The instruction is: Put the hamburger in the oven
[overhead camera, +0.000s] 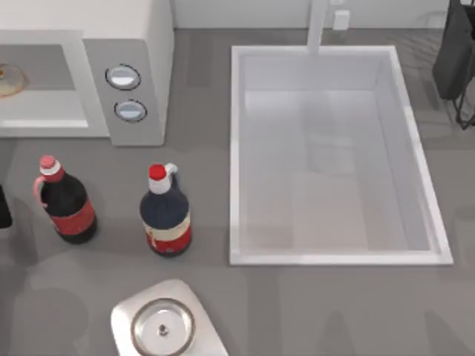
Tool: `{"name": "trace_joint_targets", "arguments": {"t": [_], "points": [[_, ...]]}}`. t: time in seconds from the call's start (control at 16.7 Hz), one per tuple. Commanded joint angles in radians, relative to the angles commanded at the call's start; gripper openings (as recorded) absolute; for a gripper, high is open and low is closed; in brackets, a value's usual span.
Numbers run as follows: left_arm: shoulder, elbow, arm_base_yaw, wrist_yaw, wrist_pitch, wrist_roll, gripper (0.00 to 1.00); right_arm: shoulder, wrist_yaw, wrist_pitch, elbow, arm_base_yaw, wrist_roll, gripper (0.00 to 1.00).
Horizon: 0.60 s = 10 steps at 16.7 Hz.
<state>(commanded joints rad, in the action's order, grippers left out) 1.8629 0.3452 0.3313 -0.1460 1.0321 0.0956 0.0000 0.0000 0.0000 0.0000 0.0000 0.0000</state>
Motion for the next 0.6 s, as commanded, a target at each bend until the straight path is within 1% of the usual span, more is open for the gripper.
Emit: {"name": "trace_joint_targets", "arguments": {"t": [0.36,0.6], "points": [[-0.012,0.009,-0.013,0.005,-0.003,-0.002,1.00,0.000,0.000,0.000,0.000,0.000,0.000,1.00],[-0.141,-0.016,-0.051,0.034,-0.093,-0.014,1.00,0.000,0.000,0.000,0.000,0.000,0.000,1.00]]}}
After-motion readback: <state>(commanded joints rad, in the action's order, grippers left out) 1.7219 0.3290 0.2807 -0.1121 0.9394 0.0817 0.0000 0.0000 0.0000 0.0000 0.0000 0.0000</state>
